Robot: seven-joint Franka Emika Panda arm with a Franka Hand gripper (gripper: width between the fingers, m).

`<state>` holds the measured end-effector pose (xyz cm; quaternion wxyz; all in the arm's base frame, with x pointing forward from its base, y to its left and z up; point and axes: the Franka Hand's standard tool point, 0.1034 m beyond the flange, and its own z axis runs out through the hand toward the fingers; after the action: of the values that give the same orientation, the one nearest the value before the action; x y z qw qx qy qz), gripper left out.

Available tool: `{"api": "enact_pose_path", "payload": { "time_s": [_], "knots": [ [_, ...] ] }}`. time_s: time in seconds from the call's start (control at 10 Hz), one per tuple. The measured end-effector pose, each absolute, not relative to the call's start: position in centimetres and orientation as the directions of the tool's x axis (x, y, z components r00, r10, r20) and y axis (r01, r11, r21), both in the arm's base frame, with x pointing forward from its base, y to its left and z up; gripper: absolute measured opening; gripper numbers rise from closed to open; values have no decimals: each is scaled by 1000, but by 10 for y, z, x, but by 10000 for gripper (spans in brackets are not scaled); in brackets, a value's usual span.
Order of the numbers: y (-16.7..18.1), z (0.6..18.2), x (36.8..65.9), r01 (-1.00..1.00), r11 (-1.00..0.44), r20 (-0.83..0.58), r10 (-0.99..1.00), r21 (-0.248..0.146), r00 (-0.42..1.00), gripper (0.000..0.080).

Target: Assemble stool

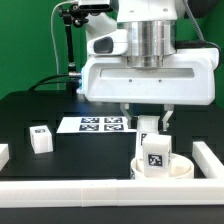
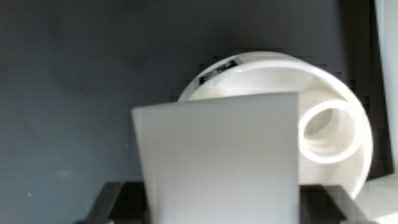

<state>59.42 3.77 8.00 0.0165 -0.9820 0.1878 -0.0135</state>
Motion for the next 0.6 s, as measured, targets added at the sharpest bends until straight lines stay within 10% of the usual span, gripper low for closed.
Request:
{"api": "enact_pose_path", "payload": {
  "time_s": [0.6],
  "knots": [
    [37,79,594,-727,-680,-12,-729,-92,684,343]
  ]
}}
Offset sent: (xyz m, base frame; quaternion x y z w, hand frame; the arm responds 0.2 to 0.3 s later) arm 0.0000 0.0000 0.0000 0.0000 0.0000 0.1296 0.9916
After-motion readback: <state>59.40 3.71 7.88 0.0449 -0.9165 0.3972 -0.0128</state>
